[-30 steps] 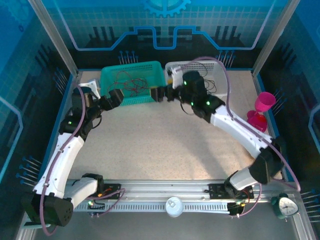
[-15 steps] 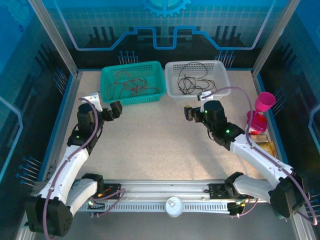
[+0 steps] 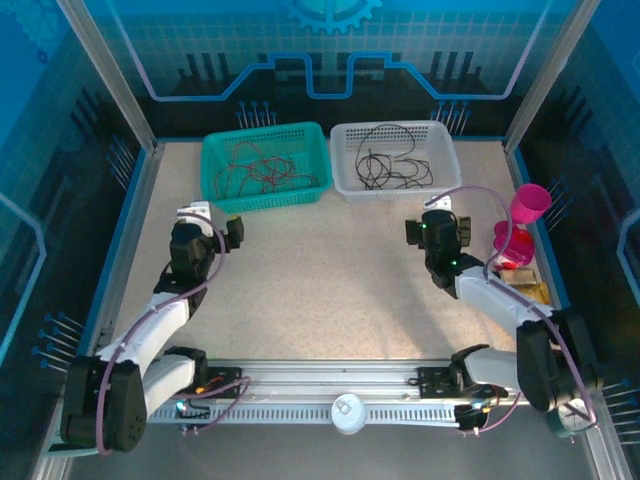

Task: Untangle the cables

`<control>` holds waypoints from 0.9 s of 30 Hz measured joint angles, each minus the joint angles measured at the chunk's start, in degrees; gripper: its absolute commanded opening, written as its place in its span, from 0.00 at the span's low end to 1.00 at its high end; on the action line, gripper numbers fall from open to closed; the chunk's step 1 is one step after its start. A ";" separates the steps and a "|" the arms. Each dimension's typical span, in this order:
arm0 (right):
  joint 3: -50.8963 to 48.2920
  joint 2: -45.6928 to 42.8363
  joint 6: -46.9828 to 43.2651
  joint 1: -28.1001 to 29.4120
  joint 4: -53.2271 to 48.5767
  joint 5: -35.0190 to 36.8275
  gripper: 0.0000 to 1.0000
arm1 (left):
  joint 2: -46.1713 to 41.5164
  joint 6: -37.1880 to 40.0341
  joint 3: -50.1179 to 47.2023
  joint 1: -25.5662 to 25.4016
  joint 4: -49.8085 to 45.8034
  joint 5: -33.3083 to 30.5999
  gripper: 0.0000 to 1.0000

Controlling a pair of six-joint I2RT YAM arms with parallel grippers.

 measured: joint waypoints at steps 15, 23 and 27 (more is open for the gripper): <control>-13.92 12.85 -11.26 -0.26 39.01 -3.43 1.00 | 20.63 3.65 -5.75 -1.07 25.77 -2.19 0.99; -17.53 14.93 -10.62 -5.27 49.40 -11.04 1.00 | 28.96 4.70 -7.13 -1.05 36.94 -1.38 0.99; -17.92 16.85 -8.39 -9.27 52.24 -14.58 1.00 | 29.79 5.33 -7.02 -0.92 37.18 -0.11 0.99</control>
